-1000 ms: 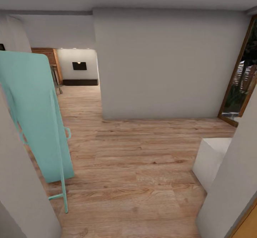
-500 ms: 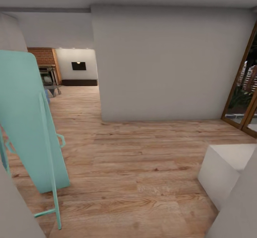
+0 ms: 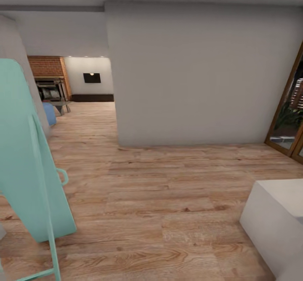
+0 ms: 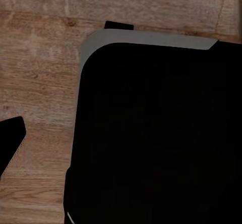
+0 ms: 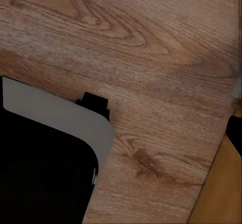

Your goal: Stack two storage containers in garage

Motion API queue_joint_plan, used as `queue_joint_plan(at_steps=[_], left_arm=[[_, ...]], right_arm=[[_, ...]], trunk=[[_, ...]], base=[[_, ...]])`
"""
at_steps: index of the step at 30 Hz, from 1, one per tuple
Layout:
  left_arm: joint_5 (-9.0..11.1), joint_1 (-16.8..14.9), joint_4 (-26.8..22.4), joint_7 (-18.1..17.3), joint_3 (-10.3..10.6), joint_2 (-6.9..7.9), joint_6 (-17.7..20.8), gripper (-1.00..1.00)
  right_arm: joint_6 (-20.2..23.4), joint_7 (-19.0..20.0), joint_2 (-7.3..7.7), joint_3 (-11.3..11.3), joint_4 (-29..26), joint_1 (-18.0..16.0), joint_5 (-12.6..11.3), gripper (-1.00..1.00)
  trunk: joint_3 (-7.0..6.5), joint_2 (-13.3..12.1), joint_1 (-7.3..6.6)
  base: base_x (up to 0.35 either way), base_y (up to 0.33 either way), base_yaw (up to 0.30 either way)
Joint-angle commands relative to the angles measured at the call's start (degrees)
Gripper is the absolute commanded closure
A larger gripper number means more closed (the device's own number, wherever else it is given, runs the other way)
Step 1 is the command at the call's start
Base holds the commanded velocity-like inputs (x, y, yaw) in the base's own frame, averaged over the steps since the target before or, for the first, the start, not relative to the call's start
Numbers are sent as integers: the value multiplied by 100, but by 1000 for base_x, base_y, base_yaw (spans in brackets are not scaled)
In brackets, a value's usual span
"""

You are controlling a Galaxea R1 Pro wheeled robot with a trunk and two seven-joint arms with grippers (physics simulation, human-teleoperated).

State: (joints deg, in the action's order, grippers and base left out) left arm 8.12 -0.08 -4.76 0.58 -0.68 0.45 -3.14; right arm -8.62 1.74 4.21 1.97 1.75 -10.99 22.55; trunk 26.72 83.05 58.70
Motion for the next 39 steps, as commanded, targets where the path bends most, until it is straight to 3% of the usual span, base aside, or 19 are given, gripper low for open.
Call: queue_joint_plan(at_steps=[1,39], left_arm=[[39,-1,0,5,-2,2,-12,-100],[40,-1,-5,12,-2,7,-13,-100]], right_arm=[[-34,11,5,22,18,-8,22,-100],[-36,2,36,22,18,-8,31,-100]], trunk=[[5,2,3],[5,2,3]], base=[[324,0,0],[324,0,0]])
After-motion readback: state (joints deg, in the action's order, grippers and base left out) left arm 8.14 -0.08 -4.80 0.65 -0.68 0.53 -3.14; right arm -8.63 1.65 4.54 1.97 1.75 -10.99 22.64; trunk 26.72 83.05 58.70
